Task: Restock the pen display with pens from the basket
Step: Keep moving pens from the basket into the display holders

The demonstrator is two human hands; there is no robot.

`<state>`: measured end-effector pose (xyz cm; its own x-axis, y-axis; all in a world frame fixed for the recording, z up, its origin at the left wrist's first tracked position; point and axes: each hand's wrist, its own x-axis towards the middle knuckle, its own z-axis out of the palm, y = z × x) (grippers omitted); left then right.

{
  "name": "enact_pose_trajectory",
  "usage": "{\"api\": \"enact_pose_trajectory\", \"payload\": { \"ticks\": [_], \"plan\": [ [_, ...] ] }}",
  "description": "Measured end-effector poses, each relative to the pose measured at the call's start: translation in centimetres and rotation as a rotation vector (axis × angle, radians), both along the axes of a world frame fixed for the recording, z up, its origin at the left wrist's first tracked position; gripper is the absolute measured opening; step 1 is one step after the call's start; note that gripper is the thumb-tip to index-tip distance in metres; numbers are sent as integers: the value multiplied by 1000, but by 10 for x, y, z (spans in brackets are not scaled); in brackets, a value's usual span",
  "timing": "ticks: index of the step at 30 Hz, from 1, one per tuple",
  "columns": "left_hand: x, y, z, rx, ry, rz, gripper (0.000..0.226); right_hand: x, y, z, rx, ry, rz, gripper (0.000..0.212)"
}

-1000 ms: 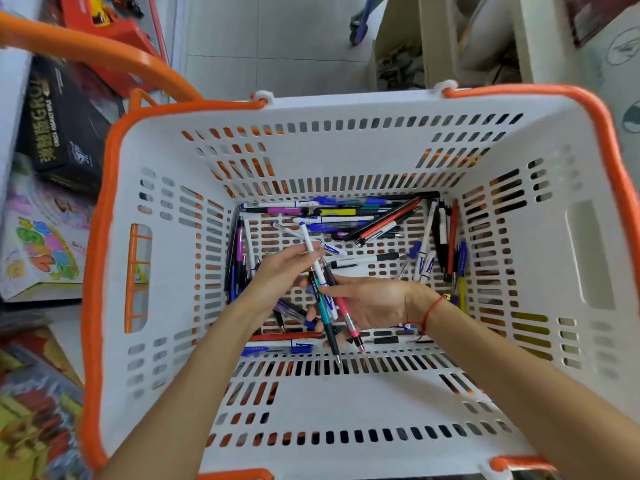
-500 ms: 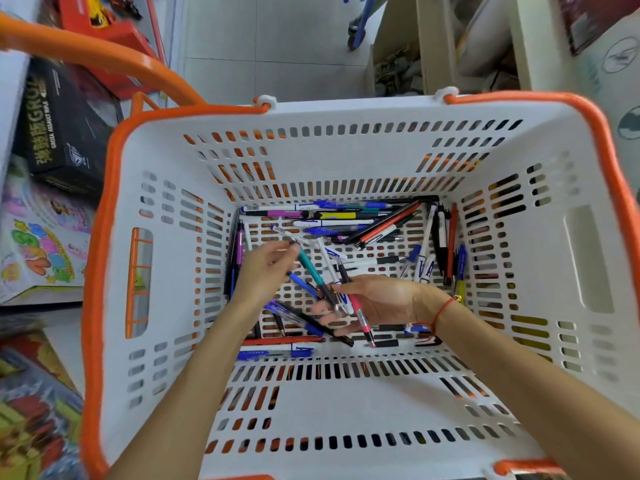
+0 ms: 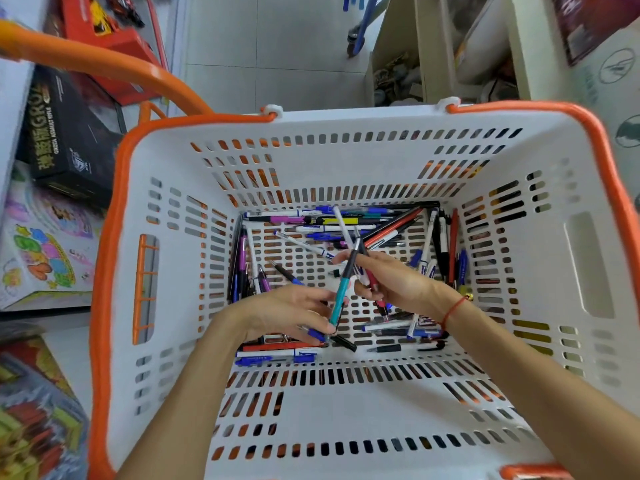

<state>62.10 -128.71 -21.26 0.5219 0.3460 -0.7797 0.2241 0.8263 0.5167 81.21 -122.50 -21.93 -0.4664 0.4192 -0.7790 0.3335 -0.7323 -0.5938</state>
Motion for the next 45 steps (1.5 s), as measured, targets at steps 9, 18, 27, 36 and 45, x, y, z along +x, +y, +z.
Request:
{"api": "enact_pose_trajectory", "payload": {
  "ticks": [9, 18, 27, 36, 45],
  "plan": [
    [-3, 6, -16, -52, 74, 692, 24, -4, -6, 1, 40, 76, 185, 39],
    [-12, 10, -15, 715, 620, 513, 24, 10, 15, 17, -239, 114, 850, 34],
    [5, 3, -20, 210, 148, 211, 27, -1, 22, 6, -25, -32, -64, 24],
    [10, 4, -14, 153, 217, 490, 23, -36, -8, -9, -69, -118, -46, 43],
    [8, 3, -16, 107, 75, 528, 31, -34, 2, 8, 203, -212, 393, 53]
  ]
}}
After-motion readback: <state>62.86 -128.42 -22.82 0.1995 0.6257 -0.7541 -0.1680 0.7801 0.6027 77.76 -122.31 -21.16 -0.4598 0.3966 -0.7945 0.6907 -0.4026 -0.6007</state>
